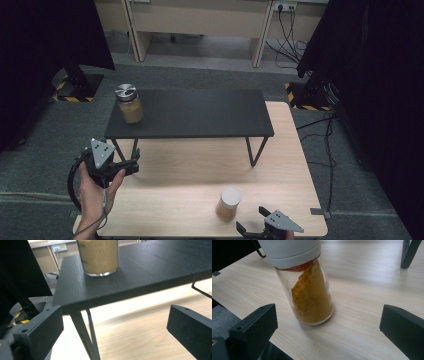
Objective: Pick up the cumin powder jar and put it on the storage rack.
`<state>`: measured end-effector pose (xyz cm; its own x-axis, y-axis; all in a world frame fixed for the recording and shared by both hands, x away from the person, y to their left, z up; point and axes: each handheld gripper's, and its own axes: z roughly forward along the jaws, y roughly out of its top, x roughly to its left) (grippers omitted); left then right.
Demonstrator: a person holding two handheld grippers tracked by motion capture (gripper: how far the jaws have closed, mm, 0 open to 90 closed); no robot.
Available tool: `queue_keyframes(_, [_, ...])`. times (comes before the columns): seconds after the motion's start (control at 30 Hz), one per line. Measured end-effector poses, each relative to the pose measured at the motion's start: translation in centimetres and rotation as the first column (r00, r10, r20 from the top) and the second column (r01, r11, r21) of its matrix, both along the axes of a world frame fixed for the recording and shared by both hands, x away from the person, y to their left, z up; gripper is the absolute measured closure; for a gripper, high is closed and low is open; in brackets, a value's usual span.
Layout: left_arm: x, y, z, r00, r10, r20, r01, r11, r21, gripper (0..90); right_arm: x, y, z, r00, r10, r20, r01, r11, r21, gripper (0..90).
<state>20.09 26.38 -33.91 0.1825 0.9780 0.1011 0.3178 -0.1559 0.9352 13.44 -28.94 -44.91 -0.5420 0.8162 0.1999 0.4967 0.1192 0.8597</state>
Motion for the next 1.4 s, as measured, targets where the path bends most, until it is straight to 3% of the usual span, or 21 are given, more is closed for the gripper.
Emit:
queue_keyframes(0.2, [-0.9, -0.2, -1.9, 0.9999, -0.001, 0.015, 0.001, 0.9999, -0.010, 0.0, 0.0, 0.0, 0.0, 1.0000, -0.001, 0.001, 0.001, 1.000, -0.002, 1.7])
queue_keyframes(0.37, [-1.1, -0.3, -3.5, 1.0000, 0.007, -0.005, -0.007, 0.9999, -0.015, 0.0, 0.0, 0.1, 0.0, 1.0000, 0.000, 0.001, 0.000, 1.000, -0.002, 1.7])
queue_keyframes(0.63, [-1.8, -0.3, -4.7, 1.0000, 0.007, -0.006, -0.007, 0.9993, -0.036, 0.0, -0.1, 0.2, 0.1, 1.0000, 0.003, 0.005, -0.003, 1.000, -0.002, 1.7])
queue_keyframes(1.0, [-2.2, -0.2, -5.2, 0.9997, 0.008, -0.021, -0.009, 0.9989, -0.045, 0.0, -0.3, 0.4, 0.3, 0.9998, 0.011, 0.015, -0.011, 1.000, -0.006, 1.7])
queue_keyframes(1.17, [-2.4, 0.1, -5.0, 0.9996, 0.013, -0.025, -0.014, 0.9973, -0.073, 0.1, -0.3, 0.5, 0.4, 0.9998, 0.010, 0.017, -0.010, 1.000, -0.006, 1.7])
queue_keyframes(1.4, [-2.6, 0.1, -5.5, 0.9995, 0.001, -0.033, -0.003, 0.9980, -0.064, 0.0, -0.2, 0.6, 0.6, 0.9996, 0.018, 0.020, -0.018, 1.000, 0.001, 1.8])
